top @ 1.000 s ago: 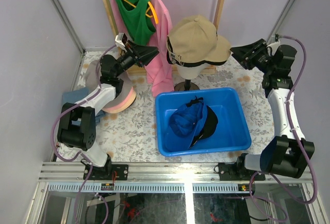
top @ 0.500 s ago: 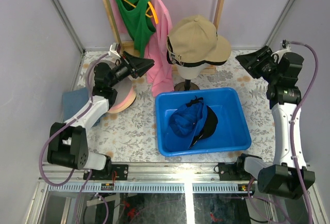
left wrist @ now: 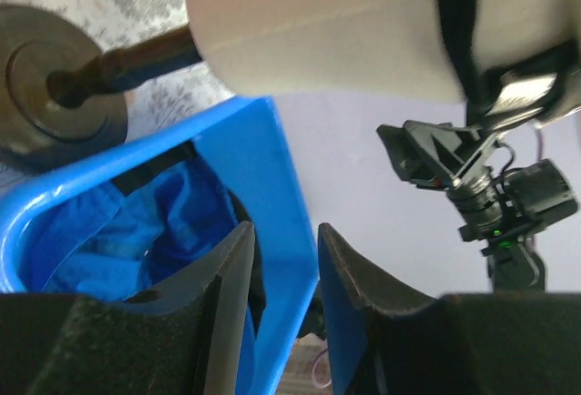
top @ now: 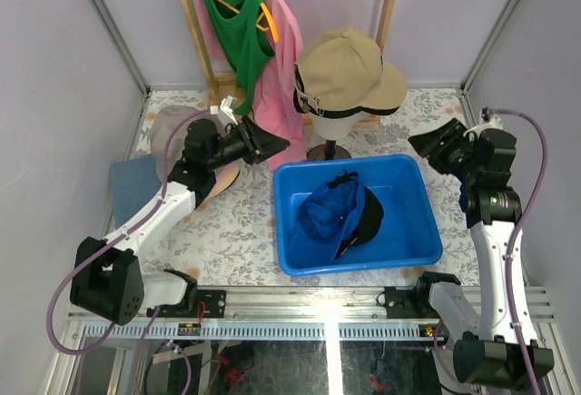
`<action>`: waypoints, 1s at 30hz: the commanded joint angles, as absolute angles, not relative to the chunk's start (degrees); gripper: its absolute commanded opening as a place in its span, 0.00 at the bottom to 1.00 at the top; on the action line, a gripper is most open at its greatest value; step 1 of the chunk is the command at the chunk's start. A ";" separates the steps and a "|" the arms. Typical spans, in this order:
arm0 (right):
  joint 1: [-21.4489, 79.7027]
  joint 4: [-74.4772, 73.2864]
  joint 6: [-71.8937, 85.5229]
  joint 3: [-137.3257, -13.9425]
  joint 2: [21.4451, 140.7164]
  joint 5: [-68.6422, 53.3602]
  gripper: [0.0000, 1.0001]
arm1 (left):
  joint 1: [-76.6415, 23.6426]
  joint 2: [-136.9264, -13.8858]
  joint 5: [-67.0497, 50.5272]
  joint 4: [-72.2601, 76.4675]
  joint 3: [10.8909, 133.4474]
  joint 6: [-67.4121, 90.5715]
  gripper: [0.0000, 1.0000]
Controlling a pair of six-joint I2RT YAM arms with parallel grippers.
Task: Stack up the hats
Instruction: Stack the hat on the hat, then pick up the hat from the bin.
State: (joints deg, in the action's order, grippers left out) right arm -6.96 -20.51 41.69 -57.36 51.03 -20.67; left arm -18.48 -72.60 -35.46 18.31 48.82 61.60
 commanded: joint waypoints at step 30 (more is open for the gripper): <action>14.16 -23.55 42.50 -33.21 48.03 -11.31 0.53 | -43.90 -79.15 -27.25 -5.69 53.67 40.18 0.38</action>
State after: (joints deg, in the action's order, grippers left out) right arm 11.31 -27.46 41.21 -33.58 46.76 -13.91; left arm -43.35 -78.83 -27.97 -4.86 51.66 42.02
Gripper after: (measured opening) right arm 0.535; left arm 0.377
